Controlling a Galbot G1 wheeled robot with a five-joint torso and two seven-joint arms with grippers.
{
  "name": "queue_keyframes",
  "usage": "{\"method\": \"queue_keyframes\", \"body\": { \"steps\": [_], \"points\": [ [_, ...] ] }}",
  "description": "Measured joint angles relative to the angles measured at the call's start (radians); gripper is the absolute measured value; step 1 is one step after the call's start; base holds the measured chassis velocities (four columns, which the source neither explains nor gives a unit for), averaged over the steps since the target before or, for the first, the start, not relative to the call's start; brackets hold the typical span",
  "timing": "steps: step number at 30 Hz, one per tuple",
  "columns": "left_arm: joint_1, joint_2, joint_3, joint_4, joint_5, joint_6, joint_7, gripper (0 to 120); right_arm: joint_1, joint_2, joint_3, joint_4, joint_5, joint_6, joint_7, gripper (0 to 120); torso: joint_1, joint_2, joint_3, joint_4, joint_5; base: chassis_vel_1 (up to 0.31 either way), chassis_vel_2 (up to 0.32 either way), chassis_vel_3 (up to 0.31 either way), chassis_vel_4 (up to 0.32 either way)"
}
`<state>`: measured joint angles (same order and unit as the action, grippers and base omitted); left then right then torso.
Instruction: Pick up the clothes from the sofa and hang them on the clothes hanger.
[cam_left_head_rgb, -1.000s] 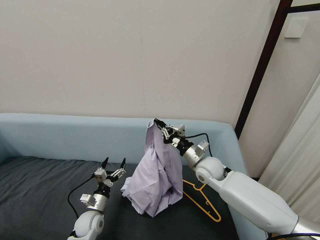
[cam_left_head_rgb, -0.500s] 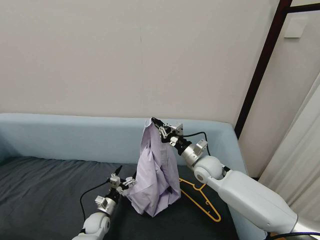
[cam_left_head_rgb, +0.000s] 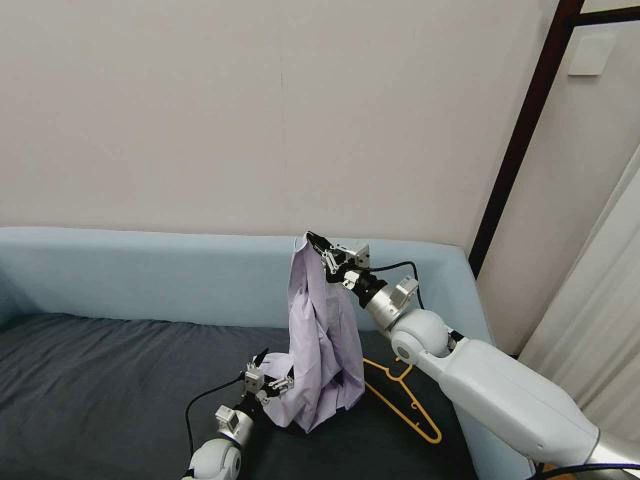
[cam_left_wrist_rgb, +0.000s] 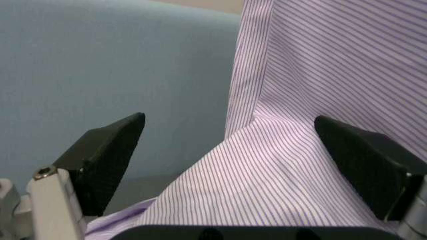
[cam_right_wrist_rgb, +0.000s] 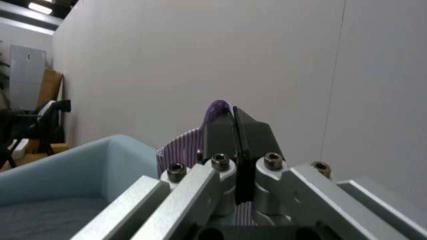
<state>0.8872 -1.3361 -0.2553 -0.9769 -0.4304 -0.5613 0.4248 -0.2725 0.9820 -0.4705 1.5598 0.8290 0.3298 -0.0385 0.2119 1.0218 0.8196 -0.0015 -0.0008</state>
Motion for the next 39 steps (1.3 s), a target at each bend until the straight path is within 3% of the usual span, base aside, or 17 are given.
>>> {"method": "queue_keyframes", "body": {
  "steps": [3, 10, 15, 16, 20, 27, 39],
  "points": [
    [-0.012, 0.080, -0.013, 0.025, -0.045, -0.019, 0.106, 100, 0.000, -0.002, 0.004, -0.001, 0.000, 0.000, -0.002, 0, 0.000, 0.000, 0.000, 0.0008, 0.0000, 0.000, 0.000, 0.000, 0.000],
    [-0.073, 0.135, -0.027, 0.092, -0.061, -0.038, 0.259, 100, -0.008, -0.001, 0.004, -0.001, -0.001, 0.000, -0.008, 0, 0.000, 0.000, 0.000, 0.0007, 0.0000, 0.000, 0.000, 0.000, 0.000],
    [-0.248, 0.151, -0.042, 0.273, 0.012, -0.046, 0.513, 100, -0.008, 0.004, 0.001, -0.001, 0.000, 0.000, -0.009, 0, 0.000, 0.000, 0.000, 0.0002, -0.0001, 0.000, 0.000, 0.000, 0.000],
    [-0.248, 0.151, -0.042, 0.273, 0.012, -0.046, 0.513, 100, -0.008, 0.004, 0.001, -0.001, 0.000, 0.000, -0.009, 0, 0.000, 0.000, 0.000, 0.0002, -0.0001, 0.000, 0.000, 0.000, 0.000],
    [-0.334, 0.136, -0.038, 0.404, 0.086, -0.025, 0.590, 100, -0.006, 0.001, 0.001, 0.005, 0.003, 0.000, -0.009, 0, 0.000, 0.000, 0.000, 0.0003, -0.0002, 0.000, 0.000, 0.000, 0.000],
    [-0.340, 0.116, -0.023, 0.418, 0.143, -0.001, 0.624, 99, -0.014, -0.001, 0.015, 0.007, 0.003, 0.000, -0.009, 0, 0.000, 0.000, 0.000, 0.0003, 0.0002, 0.000, 0.000, 0.000, 0.000],
    [-0.294, 0.120, -0.037, 0.401, 0.105, 0.028, 0.685, 61, -0.020, -0.017, 0.041, 0.020, 0.003, 0.000, -0.002, 0, 0.000, 0.000, 0.000, 0.0004, 0.0002, 0.000, 0.000, 0.000, 0.000]
  ]
}}
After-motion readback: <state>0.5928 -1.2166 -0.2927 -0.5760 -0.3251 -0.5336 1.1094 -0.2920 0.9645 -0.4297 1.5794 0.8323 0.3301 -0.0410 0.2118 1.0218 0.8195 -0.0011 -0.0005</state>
